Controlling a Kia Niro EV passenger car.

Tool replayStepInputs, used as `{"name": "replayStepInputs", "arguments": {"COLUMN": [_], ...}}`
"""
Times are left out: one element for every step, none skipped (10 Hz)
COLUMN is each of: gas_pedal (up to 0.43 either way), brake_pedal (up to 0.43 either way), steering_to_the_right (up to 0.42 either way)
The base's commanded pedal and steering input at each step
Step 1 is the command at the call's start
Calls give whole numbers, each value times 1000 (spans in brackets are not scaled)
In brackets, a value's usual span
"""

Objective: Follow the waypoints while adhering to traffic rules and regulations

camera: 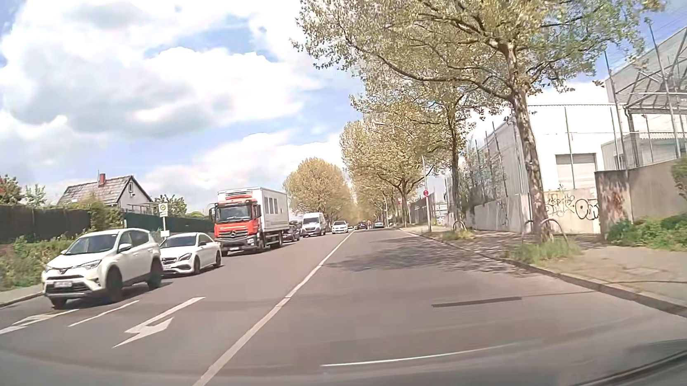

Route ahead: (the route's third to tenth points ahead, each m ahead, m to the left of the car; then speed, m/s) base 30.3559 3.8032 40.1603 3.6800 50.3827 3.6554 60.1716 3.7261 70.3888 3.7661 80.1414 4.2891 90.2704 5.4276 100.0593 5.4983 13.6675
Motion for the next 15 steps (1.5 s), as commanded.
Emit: {"name": "replayStepInputs", "arguments": {"gas_pedal": [331,299,268,268,260,248,260,260,280,268,39,0,0,0,0], "brake_pedal": [24,24,24,24,24,24,24,24,24,24,24,24,24,24,24], "steering_to_the_right": [7,1,-5,-6,-6,-7,-6,-6,-5,-3,-1,-1,-1,-1,-1]}}
